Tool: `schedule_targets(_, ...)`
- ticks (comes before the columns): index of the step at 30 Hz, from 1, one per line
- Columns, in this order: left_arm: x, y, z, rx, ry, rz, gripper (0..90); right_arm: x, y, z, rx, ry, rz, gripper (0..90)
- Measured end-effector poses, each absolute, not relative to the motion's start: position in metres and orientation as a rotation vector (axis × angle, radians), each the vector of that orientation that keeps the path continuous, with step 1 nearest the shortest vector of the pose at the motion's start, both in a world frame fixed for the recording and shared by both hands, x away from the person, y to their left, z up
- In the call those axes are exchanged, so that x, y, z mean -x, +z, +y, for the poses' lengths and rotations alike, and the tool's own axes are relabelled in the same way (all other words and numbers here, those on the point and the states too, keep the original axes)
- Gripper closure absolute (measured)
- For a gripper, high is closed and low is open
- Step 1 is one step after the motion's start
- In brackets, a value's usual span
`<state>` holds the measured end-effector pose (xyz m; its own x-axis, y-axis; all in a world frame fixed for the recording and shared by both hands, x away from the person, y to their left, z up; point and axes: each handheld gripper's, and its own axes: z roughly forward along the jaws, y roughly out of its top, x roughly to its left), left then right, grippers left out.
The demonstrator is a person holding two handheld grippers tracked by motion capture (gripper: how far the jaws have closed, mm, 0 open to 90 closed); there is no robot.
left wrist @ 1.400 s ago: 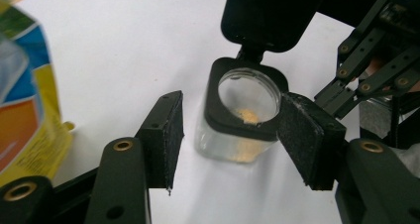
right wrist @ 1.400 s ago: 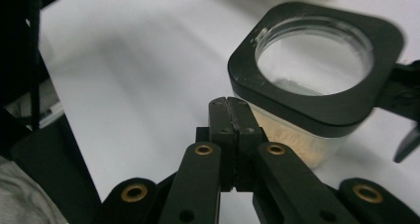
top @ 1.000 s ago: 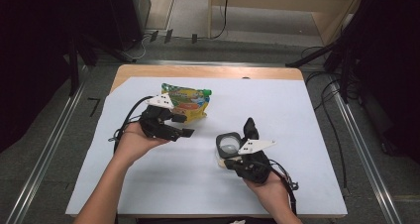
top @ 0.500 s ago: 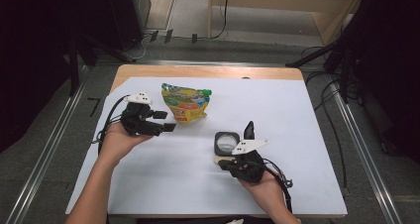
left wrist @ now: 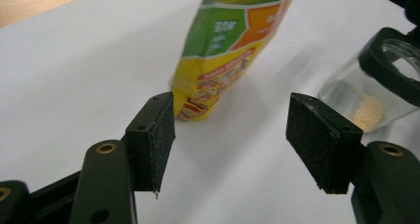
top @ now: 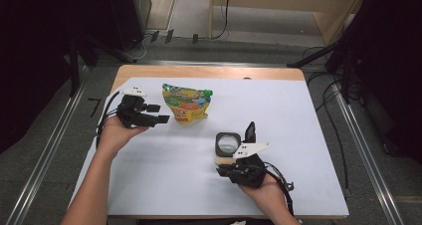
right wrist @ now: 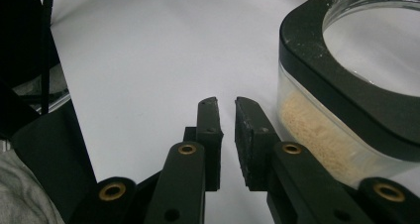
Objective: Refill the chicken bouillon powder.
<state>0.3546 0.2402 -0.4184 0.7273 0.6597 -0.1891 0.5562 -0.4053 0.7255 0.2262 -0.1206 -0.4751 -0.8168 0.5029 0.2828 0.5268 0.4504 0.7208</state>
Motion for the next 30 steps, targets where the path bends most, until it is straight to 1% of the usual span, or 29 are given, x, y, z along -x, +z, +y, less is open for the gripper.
schedule_targets(6, -0.368, -0.419, 0.235, -2.139, 0.179, 0.892, 36.5, -0.226, -0.475, -0.123, 0.952, -1.332, -2.649, 80.8)
schedule_targets(10, -0.374, -0.417, 0.234, -2.125, 0.185, 0.886, 36.4, -0.225, -0.477, -0.124, 0.951, -1.315, -2.656, 80.5)
schedule_targets(16, -0.385, -0.412, 0.222, -2.128, 0.201, 0.811, 40.5, -0.222, -0.480, -0.123, 0.957, -1.296, -2.660, 78.8)
schedule_targets(18, -0.389, -0.415, 0.216, -2.149, 0.204, 0.783, 43.0, -0.221, -0.480, -0.122, 0.961, -1.293, -2.664, 78.5)
schedule_targets(22, -0.392, -0.421, 0.208, -2.159, 0.204, 0.757, 56.1, -0.221, -0.479, -0.121, 0.958, -1.316, -2.647, 76.0)
schedule_targets(23, -0.392, -0.421, 0.207, -2.158, 0.216, 0.749, 56.5, -0.221, -0.479, -0.120, 0.956, -1.322, -2.639, 74.5)
schedule_targets(27, -0.393, -0.422, 0.204, -2.133, 0.179, 0.754, 67.8, -0.224, -0.474, -0.113, 0.925, -1.323, -2.645, 72.5)
schedule_targets(30, -0.391, -0.422, 0.200, -2.133, 0.190, 0.740, 69.8, -0.227, -0.468, -0.107, 0.900, -1.332, -2.652, 70.9)
